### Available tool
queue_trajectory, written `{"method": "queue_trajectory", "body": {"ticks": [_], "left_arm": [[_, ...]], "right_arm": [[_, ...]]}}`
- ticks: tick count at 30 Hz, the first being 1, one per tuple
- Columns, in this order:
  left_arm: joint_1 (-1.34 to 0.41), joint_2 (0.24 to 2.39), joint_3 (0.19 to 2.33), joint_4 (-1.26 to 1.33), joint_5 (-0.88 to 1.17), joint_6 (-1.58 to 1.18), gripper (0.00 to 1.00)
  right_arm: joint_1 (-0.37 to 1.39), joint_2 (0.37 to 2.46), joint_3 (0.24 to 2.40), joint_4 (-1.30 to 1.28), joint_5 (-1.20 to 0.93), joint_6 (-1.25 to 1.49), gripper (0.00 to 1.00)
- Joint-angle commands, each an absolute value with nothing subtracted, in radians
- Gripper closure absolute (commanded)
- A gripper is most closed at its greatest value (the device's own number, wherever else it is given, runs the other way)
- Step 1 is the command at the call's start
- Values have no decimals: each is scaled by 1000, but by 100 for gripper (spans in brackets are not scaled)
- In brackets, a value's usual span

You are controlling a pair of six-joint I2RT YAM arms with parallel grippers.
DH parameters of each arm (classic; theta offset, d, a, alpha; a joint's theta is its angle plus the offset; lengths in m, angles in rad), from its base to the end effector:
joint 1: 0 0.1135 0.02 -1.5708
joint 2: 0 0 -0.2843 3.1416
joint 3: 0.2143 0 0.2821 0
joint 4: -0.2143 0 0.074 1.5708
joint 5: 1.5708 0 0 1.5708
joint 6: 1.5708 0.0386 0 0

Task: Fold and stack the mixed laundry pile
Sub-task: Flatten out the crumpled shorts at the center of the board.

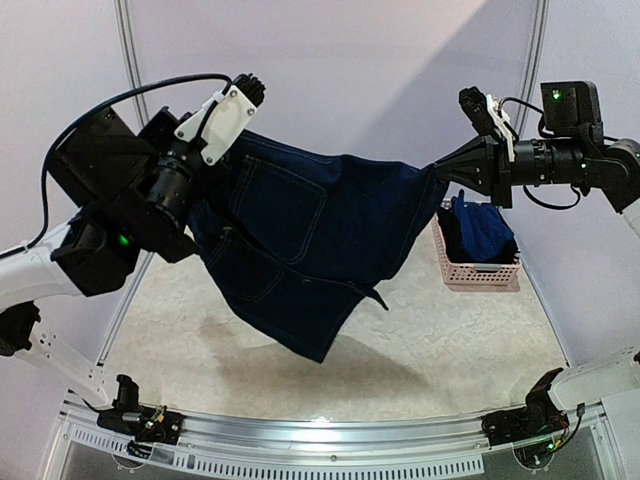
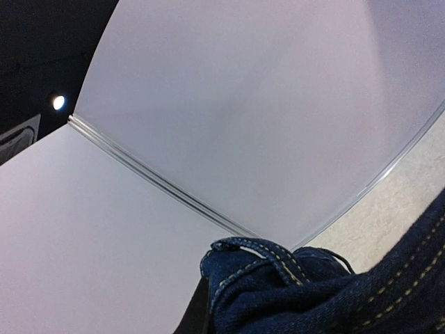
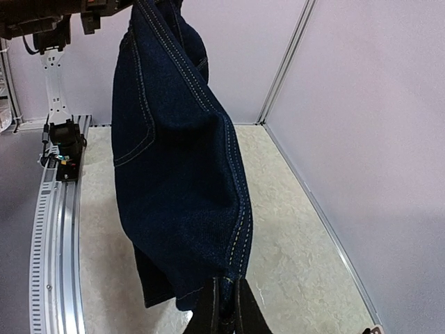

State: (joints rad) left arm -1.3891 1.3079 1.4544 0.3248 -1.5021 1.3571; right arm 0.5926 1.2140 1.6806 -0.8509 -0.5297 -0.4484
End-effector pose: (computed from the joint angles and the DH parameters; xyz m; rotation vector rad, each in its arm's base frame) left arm 0.0882 -0.2668 0.5224 0.5961 1.4790 0.7939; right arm 0.1877 0.1499 0.5172 -1.2571 1.4884 0.6115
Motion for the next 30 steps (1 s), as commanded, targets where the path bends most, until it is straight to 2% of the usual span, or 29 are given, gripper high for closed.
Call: {"method": "queue_trajectory", "body": {"ticks": [1,7,10,16,22,27,30], "left_arm": [[-1259,1361,1655,41,-1501,1150,100],[-1090,1510,2068,-639,-1152,658,100],[-1002,1578,2184,-823,-972,512,100],[-880,1583,2174,-1040,-684,332,100],[-780,1534,2146,-1261,-568,167,100],[-817,1498,2129,-1381,-463,80,100],[-920,1464,2121,-1411,-527,43,100]], "right_arm": [[586,1223,1664,-799,-510,-402,100],[584,1208,1626,-789,-493,-397,100],[576,1196,1608,-781,-487,-392,100],[559,1175,1597,-742,-372,-380,100],[552,1184,1611,-704,-232,-377,100],[550,1194,1663,-721,-279,-386,100],[551,1194,1722,-771,-376,-400,100]]}}
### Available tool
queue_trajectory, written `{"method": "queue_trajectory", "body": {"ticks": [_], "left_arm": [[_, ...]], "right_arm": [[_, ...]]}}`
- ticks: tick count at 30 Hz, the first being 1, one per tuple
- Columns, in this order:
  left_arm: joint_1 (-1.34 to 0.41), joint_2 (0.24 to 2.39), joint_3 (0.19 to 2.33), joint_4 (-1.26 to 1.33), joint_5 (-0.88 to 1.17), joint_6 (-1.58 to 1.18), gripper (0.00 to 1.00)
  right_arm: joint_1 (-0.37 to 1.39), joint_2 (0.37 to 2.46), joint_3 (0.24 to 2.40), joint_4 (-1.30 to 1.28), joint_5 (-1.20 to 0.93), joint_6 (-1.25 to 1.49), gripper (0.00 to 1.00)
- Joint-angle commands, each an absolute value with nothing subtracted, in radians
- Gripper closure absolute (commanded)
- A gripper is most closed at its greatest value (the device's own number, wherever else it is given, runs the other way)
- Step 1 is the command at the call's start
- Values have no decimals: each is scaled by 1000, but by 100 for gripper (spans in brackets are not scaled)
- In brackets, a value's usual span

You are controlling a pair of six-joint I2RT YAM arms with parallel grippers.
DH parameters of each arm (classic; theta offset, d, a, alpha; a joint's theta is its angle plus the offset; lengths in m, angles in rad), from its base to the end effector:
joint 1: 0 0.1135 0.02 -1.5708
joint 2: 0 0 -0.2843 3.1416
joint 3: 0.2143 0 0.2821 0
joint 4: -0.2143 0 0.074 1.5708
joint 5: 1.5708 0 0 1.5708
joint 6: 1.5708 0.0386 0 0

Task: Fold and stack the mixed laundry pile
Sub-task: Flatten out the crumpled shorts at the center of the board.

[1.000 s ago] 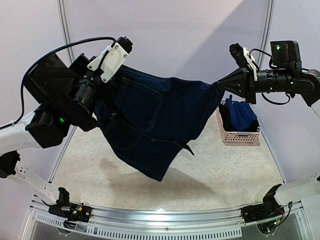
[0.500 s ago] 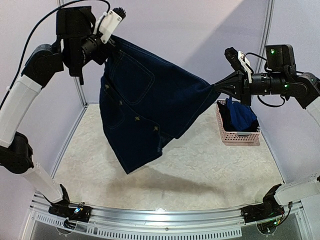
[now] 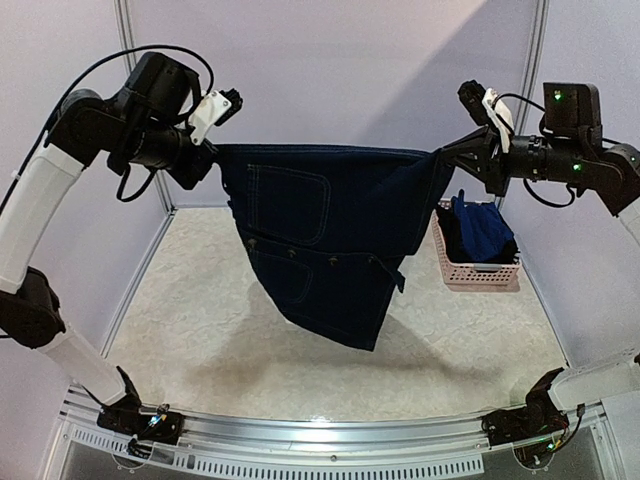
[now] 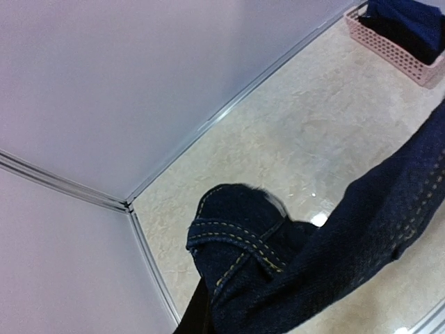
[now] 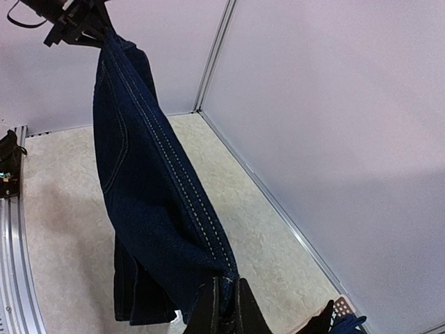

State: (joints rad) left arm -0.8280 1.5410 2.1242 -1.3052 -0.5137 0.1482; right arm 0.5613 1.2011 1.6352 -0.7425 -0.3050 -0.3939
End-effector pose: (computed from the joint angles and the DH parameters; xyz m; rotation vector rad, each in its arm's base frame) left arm 0.2097 -0.2003 0.5284 0.7926 2.0436 0.2111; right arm 0.2035 0.1417 0.5153 -1.0473 1.5660 0.4011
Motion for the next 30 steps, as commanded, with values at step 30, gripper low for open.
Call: {"method": "queue_trajectory", "body": {"ticks": [30], "left_arm": [[-894,1520,1883,-1317,-504,-116,100]], "right_arm": [[408,1326,1657,-724,-615,-360,100]]}}
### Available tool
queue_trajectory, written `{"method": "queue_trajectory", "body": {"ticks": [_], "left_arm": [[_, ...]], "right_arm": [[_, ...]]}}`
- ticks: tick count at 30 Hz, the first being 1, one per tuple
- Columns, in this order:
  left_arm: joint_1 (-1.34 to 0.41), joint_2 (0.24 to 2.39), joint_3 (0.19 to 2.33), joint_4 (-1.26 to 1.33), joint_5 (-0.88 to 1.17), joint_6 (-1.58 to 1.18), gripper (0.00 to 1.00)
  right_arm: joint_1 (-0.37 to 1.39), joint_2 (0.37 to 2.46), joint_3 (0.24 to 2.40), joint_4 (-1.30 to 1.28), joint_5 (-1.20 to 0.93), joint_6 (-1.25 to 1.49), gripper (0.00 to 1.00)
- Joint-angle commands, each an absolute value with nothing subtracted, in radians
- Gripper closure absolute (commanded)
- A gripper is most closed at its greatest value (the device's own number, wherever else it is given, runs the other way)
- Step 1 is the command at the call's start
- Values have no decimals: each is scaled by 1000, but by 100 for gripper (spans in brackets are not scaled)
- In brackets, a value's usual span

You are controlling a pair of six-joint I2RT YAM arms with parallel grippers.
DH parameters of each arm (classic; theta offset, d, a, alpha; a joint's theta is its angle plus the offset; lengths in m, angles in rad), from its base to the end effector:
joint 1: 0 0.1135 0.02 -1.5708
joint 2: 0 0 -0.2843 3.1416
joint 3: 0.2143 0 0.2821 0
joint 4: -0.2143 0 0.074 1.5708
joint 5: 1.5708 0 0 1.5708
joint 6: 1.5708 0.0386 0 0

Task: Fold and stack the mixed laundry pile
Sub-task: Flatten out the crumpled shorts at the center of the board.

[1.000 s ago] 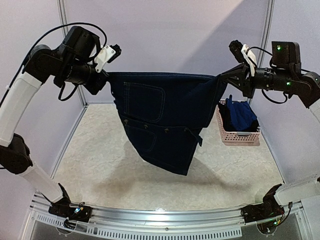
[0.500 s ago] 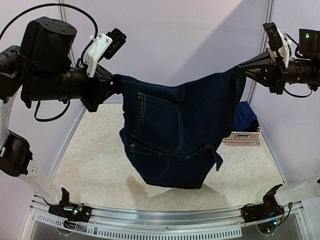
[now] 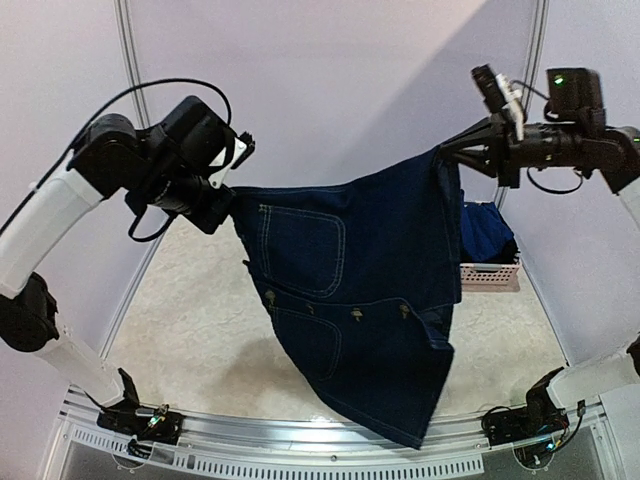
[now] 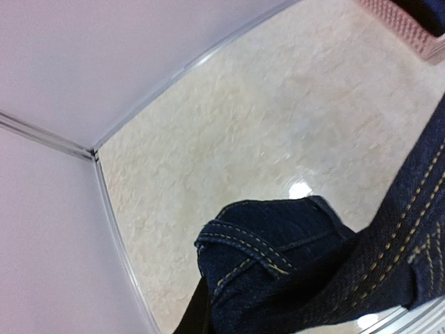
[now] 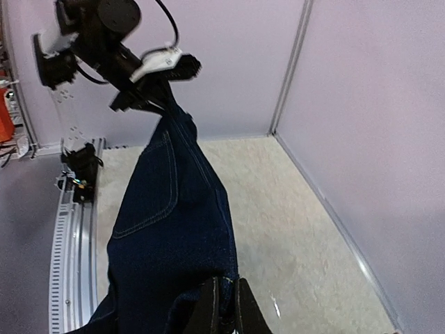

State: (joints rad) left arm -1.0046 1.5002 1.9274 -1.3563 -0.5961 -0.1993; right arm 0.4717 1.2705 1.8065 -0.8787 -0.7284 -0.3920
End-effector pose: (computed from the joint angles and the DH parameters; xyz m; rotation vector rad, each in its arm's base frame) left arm 0.1735 -0.2326 0.4810 0.6817 2.1967 0.1488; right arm 0.2013 0.1315 0.5429 -1.2099 1.4530 0.7468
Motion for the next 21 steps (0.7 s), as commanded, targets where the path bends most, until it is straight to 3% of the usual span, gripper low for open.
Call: {"method": "queue_trajectory", "body": {"ticks": [1,6,8,11,13,15,17,18,21], "left_arm": [[-878,1544,1889,-1288,-494,-94,100],[-762,1748,2029,-1236,-368,-55,100],[-708,1868,2098,-1223,-352,-48,93],[-642,2046,2238,-1196,-422,-64,68],[-607,2154,2361,-1213,-484,-82,55],[-591,2224,2454,-1251,-547,-87,49],[-596,2207,2446,-1264,-573,-65,46],[-600,2174,2398,-1255,-575,-56,40],[-624,2022,2154,-1149,-533,-19,39]], "right_arm": [[379,1335,1617,-670,-609,-338,100],[281,1442,1575,-481,-466,-232,100],[281,1535,1617,-457,-405,-236,100],[281,1736,1760,-490,-288,-214,70],[280,1878,1919,-596,-201,-204,56],[273,2016,2052,-698,-167,-207,52],[261,2001,2003,-698,-203,-196,48],[258,1972,1952,-683,-224,-195,47],[258,1821,1783,-667,-338,-244,45]]}}
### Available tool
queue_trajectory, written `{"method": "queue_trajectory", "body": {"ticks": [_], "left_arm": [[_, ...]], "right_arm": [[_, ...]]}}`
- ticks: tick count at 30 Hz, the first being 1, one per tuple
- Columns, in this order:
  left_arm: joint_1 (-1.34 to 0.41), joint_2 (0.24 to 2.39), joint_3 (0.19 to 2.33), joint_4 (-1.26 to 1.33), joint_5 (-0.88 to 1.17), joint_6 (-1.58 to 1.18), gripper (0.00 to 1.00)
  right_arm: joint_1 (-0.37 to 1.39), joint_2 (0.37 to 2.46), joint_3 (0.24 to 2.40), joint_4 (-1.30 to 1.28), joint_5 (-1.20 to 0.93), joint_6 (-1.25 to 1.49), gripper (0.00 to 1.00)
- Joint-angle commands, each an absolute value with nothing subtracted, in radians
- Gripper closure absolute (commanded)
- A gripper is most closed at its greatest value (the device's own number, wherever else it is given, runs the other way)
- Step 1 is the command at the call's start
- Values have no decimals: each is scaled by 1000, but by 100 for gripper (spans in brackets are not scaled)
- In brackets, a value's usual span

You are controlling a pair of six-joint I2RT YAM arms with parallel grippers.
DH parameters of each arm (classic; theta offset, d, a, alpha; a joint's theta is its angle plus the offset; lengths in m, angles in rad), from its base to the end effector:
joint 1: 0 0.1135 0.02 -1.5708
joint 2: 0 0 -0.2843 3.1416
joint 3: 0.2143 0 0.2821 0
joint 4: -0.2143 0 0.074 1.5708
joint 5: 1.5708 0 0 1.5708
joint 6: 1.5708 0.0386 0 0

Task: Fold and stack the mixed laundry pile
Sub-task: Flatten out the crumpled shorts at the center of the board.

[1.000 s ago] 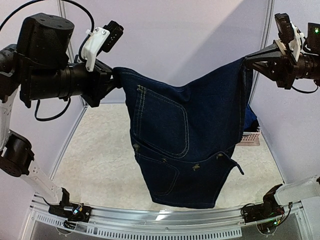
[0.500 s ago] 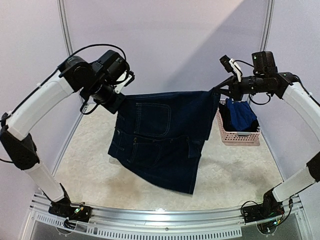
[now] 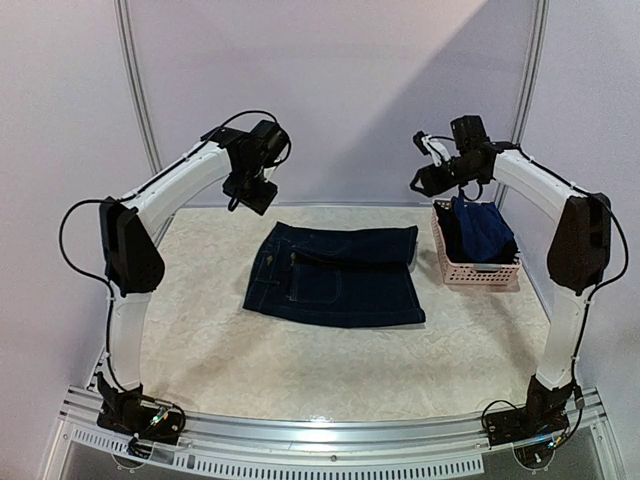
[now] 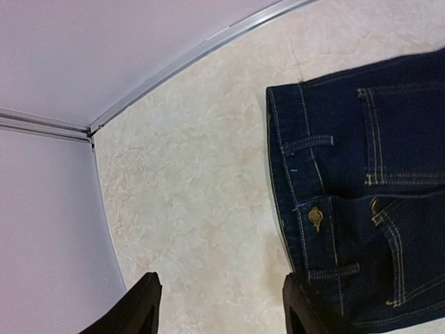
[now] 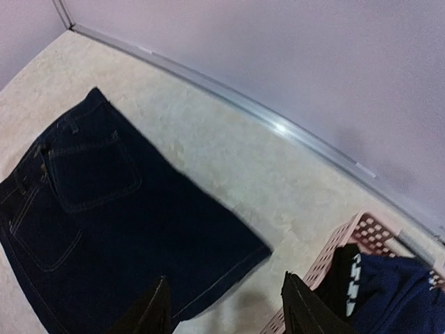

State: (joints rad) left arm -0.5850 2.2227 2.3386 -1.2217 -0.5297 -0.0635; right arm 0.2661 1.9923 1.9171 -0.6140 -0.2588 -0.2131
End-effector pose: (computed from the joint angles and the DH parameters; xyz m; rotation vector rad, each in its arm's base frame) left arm 0.4338 -0.2640 0.3350 0.4900 2.4599 0.4547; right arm 0.4813 0.1414 0.3412 -0.6676 2.1511 0.3205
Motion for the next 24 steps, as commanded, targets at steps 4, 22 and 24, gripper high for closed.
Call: {"method": "queue_trajectory", "body": {"ticks": [4,22,24], "left_arm": [[-699,1823,1749,-1030,-414,110,43],[-678,1600,1226,-803,-99,310,56],[-675,1580,1182,-763,-98,311,54]], "right_arm": [[264,1628,1560,-731,-519,-423,45],[547,1561,1049,-651,-269,-842,53],[549,1586,1050,-641,-253,-843,51]]}}
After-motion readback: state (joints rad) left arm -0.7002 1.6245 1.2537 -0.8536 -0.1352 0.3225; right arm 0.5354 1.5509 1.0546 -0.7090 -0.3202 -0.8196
